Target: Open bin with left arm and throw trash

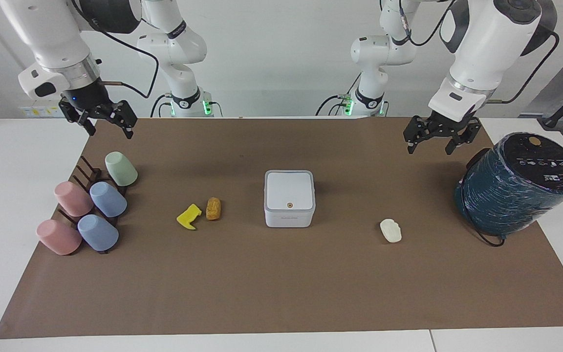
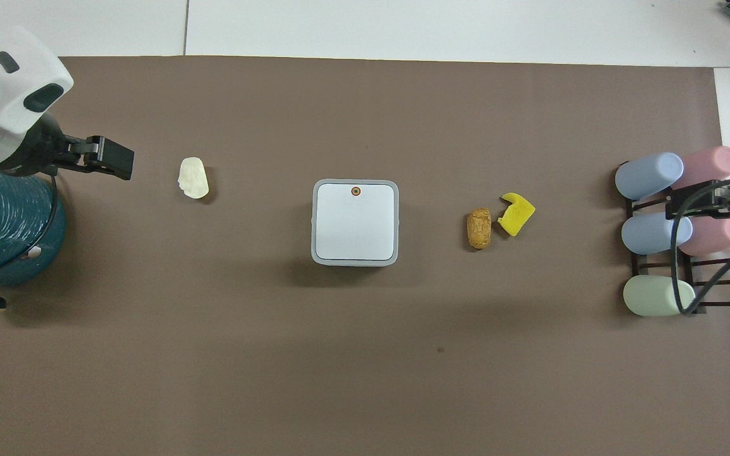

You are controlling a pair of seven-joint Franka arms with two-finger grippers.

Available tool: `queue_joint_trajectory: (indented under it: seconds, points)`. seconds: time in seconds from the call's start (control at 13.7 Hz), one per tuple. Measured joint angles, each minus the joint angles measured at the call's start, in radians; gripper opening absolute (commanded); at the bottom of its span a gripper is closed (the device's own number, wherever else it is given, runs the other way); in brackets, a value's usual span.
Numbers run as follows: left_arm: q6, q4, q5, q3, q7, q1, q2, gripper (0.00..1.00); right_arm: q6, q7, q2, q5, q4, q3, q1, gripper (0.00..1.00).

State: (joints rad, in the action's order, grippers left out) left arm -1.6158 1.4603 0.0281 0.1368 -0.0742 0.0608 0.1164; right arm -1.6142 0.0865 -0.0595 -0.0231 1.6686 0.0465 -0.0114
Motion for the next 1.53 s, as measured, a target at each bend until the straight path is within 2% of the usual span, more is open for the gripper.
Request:
queue_joint_trajectory:
  seconds: [1.53]
  points:
    - [0.0,0.013,-0.001,0.0,0.002,0.0,-0.005,1.0,0.021,0.0,-0.01,0.0,-0.007,0.002,0.001,1.0]
